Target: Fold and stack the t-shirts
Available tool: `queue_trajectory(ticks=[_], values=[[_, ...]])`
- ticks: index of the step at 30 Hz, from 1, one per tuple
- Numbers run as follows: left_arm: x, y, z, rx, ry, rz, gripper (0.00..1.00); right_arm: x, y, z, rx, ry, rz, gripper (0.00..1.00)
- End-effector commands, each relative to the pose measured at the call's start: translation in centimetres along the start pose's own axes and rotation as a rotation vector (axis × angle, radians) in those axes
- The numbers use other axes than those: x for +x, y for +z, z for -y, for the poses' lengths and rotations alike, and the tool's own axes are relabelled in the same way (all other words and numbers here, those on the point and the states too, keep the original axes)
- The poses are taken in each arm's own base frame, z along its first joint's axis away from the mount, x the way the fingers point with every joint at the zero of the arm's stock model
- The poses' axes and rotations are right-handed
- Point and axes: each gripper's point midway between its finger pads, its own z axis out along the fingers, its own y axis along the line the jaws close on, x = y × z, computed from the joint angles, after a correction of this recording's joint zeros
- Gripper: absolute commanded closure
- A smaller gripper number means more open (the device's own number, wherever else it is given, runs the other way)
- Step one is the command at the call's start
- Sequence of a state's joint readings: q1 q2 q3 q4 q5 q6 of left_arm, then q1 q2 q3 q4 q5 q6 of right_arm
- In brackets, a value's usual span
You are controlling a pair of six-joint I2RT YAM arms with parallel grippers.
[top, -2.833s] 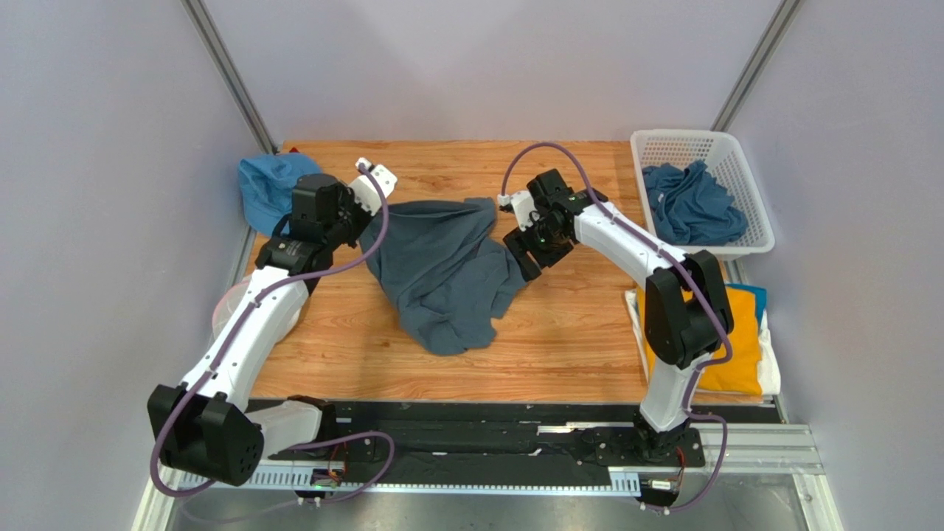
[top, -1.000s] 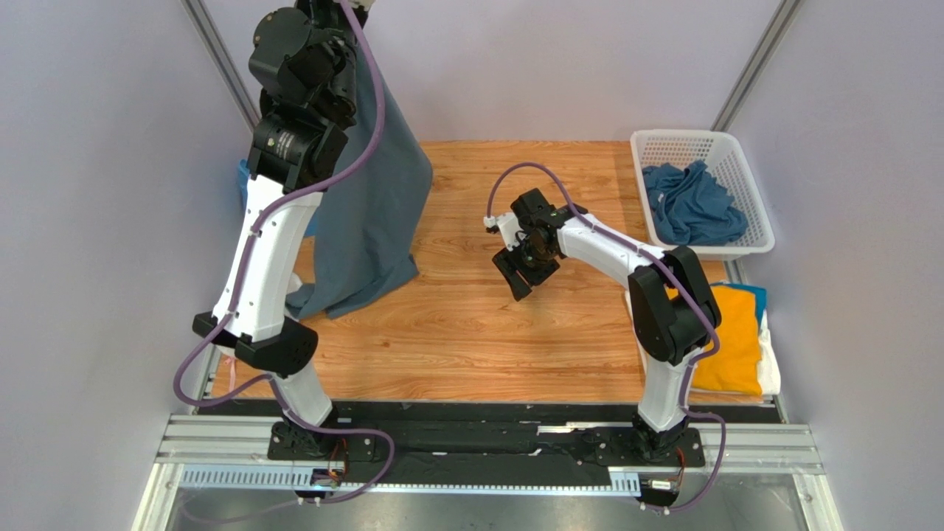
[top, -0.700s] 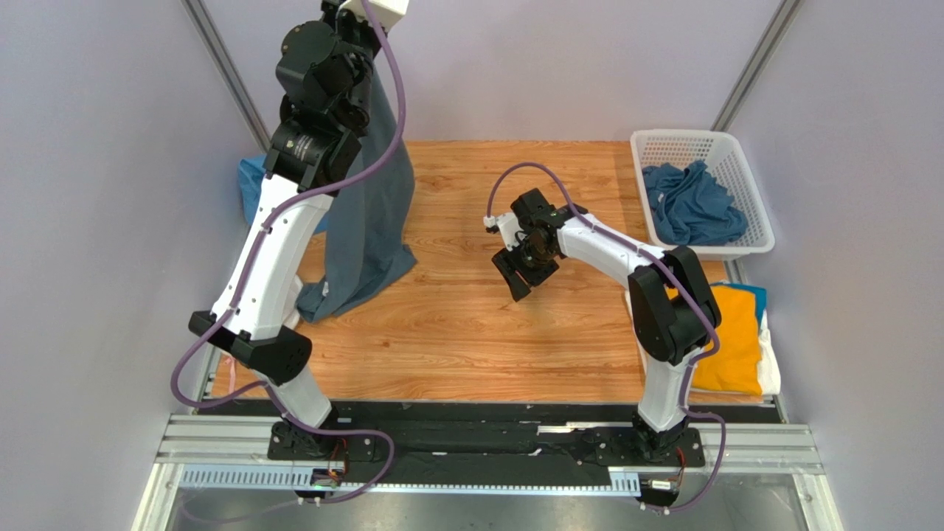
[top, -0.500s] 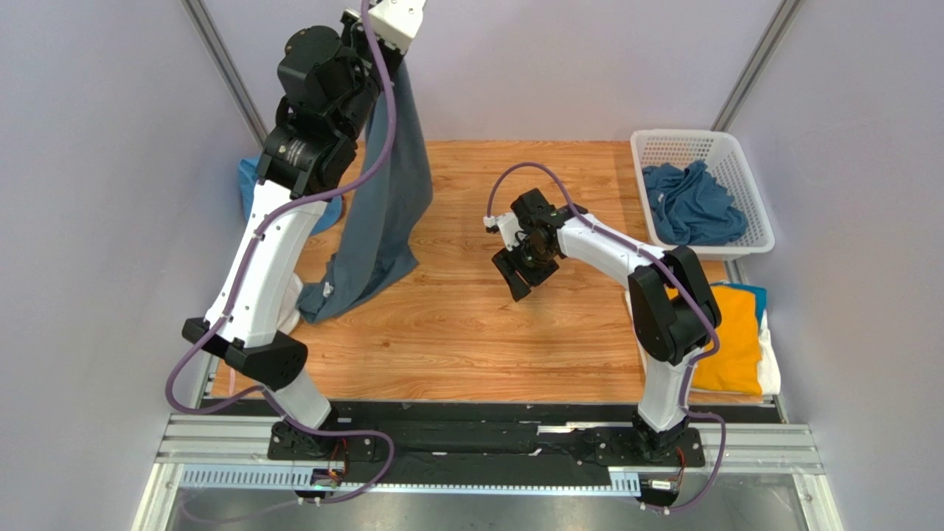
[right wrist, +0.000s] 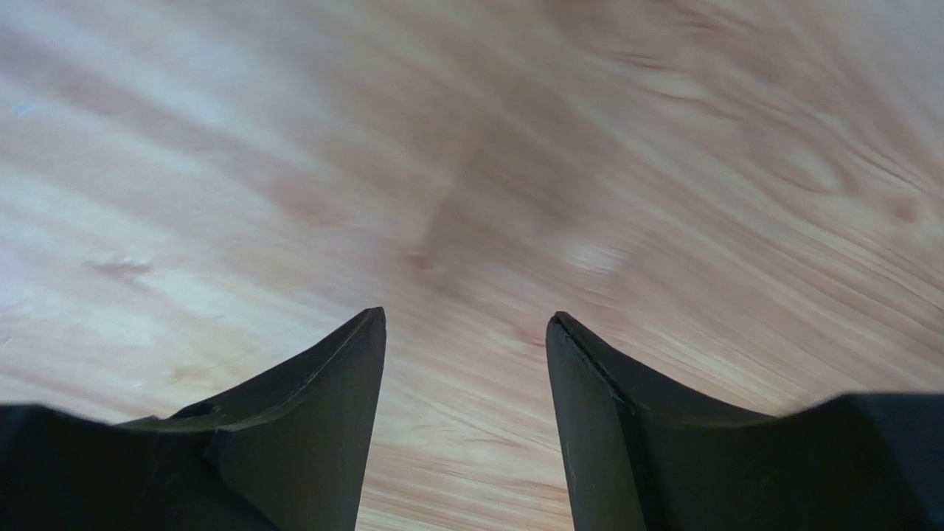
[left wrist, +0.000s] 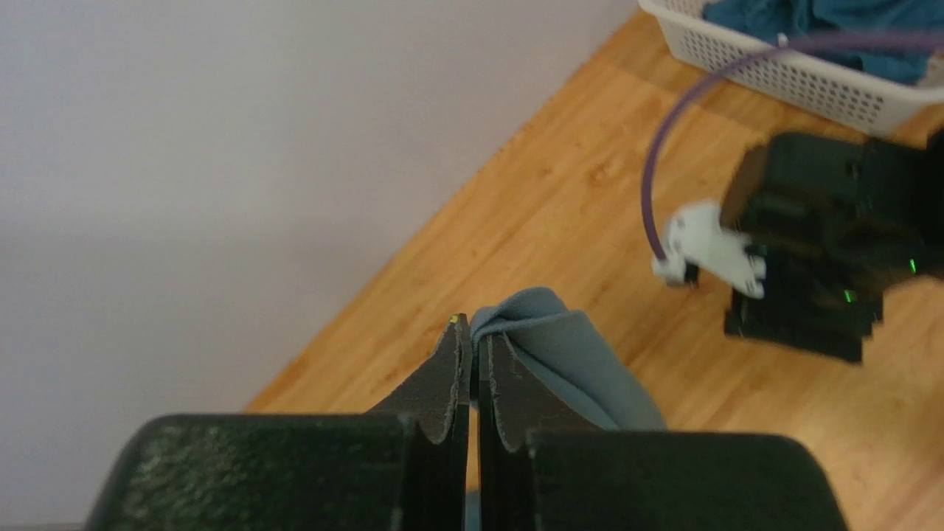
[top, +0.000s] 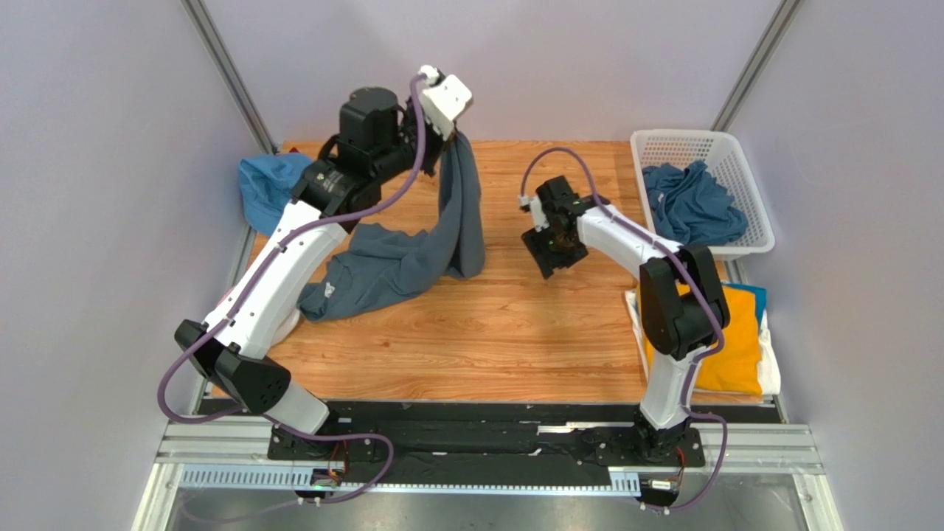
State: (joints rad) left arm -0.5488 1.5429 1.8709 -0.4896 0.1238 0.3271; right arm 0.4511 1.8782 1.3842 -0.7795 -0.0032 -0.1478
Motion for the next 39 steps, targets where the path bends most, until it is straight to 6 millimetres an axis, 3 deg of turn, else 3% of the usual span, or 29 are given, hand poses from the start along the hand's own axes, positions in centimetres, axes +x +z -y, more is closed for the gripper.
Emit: queue_trajectory(ticks=[1, 5, 8, 9, 14, 20, 22, 23, 25, 26, 28, 29, 33, 34, 35, 37, 38, 39], values=[[0.0, -1.7, 2.8, 0.060, -0.021, 0.042, 1.00, -3.3, -2.9, 8.3, 0.171, 0.203, 0.123, 0.40], [2.9, -0.6, 6.3, 0.147, -0.014, -0.025, 1.00, -3.9, -4.8, 13.6, 0.199, 0.317, 0.152, 0.40], [5.7, 0.7, 9.7, 0.237, 0.001, -0.090, 1.00, -4.6, -5.8, 15.1, 0.219, 0.318, 0.170, 0.40], [6.4, 1.0, 11.7, 0.284, 0.011, -0.110, 1.00, -4.7, -6.1, 15.5, 0.225, 0.317, 0.174, 0.40], [10.0, 2.4, 20.1, 0.482, 0.088, -0.207, 1.00, -4.8, -6.3, 15.3, 0.214, 0.304, 0.173, 0.40], [12.8, 3.0, 27.0, 0.639, 0.149, -0.282, 1.00, -4.4, -6.0, 15.2, 0.212, 0.283, 0.154, 0.40], [14.7, 3.2, 28.7, 0.681, 0.174, -0.340, 1.00, -4.4, -5.9, 15.0, 0.200, 0.280, 0.150, 0.40], [14.8, 2.9, 30.0, 0.709, 0.194, -0.347, 0.91, -4.3, -5.9, 15.0, 0.195, 0.279, 0.148, 0.40], [16.2, 3.2, 30.9, 0.699, 0.233, -0.389, 0.72, -4.3, -6.1, 14.6, 0.181, 0.275, 0.149, 0.40], [16.7, 3.0, 31.8, 0.709, 0.254, -0.399, 0.47, -4.3, -6.0, 14.5, 0.177, 0.272, 0.148, 0.40], [17.1, 3.2, 32.4, 0.696, 0.286, -0.402, 0.27, -4.1, -5.8, 14.2, 0.165, 0.269, 0.141, 0.40], [17.5, 3.2, 32.5, 0.690, 0.295, -0.408, 0.10, -4.0, -5.7, 13.9, 0.157, 0.266, 0.140, 0.40], [16.6, 3.9, 30.9, 0.577, 0.301, -0.355, 0.07, -3.4, -5.2, 12.0, 0.094, 0.244, 0.123, 0.40], [15.5, 3.8, 29.7, 0.526, 0.316, -0.327, 0.05, -2.9, -4.9, 11.3, 0.078, 0.234, 0.108, 0.40], [16.3, 3.4, 29.3, 0.507, 0.326, -0.332, 0.01, -3.0, -5.1, 10.3, 0.057, 0.214, 0.116, 0.40], [14.5, 3.0, 27.7, 0.442, 0.339, -0.262, 0.01, -2.2, -4.6, 9.1, 0.039, 0.179, 0.095, 0.39], [15.3, 2.5, 27.4, 0.437, 0.348, -0.269, 0.01, -2.2, -4.8, 8.3, 0.034, 0.159, 0.102, 0.39], [14.8, 2.3, 27.2, 0.426, 0.349, -0.249, 0.01, -2.0, -4.7, 7.9, 0.032, 0.149, 0.098, 0.39]])
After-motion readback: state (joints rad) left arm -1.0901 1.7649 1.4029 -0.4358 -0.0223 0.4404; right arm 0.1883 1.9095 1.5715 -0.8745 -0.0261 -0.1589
